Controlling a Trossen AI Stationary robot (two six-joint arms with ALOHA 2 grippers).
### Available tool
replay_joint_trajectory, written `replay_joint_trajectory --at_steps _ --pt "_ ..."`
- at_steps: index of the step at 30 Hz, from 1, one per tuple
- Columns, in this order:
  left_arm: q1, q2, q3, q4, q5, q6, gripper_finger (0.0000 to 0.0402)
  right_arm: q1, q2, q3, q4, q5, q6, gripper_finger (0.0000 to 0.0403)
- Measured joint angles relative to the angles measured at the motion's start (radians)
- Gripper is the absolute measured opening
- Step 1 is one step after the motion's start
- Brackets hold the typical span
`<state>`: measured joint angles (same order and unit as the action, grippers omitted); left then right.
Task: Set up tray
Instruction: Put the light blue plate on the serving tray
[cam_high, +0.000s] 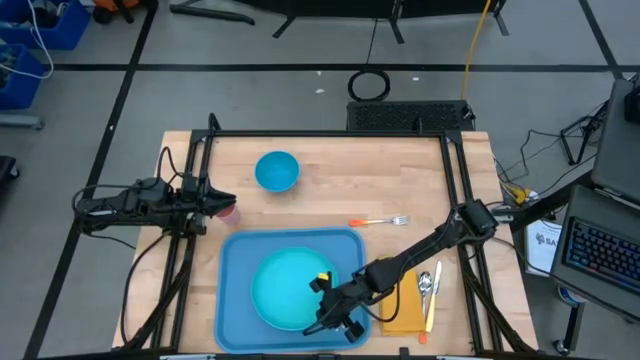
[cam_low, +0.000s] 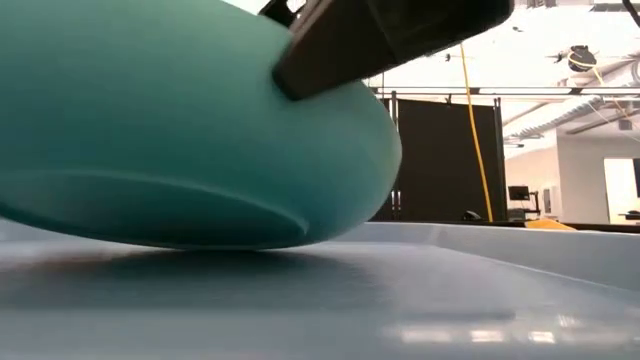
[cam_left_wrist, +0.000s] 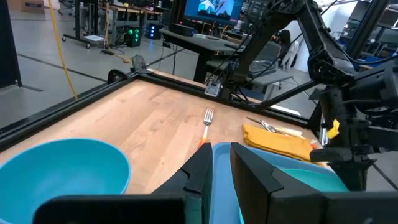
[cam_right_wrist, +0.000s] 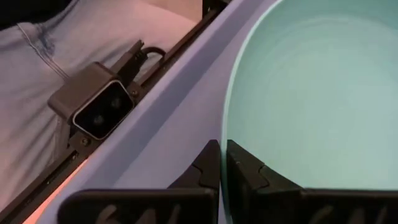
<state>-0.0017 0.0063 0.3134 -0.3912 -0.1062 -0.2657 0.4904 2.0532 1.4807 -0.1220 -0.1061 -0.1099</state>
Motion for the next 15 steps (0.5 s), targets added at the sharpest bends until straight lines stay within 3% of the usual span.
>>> replay_joint_trajectory --at_steps 15 --pt "0.0 0.0 0.0 0.0 0.0 0.0 0.0061 -0.006 0.001 0.0 -0.015 -0.056 0.062 0.0001"
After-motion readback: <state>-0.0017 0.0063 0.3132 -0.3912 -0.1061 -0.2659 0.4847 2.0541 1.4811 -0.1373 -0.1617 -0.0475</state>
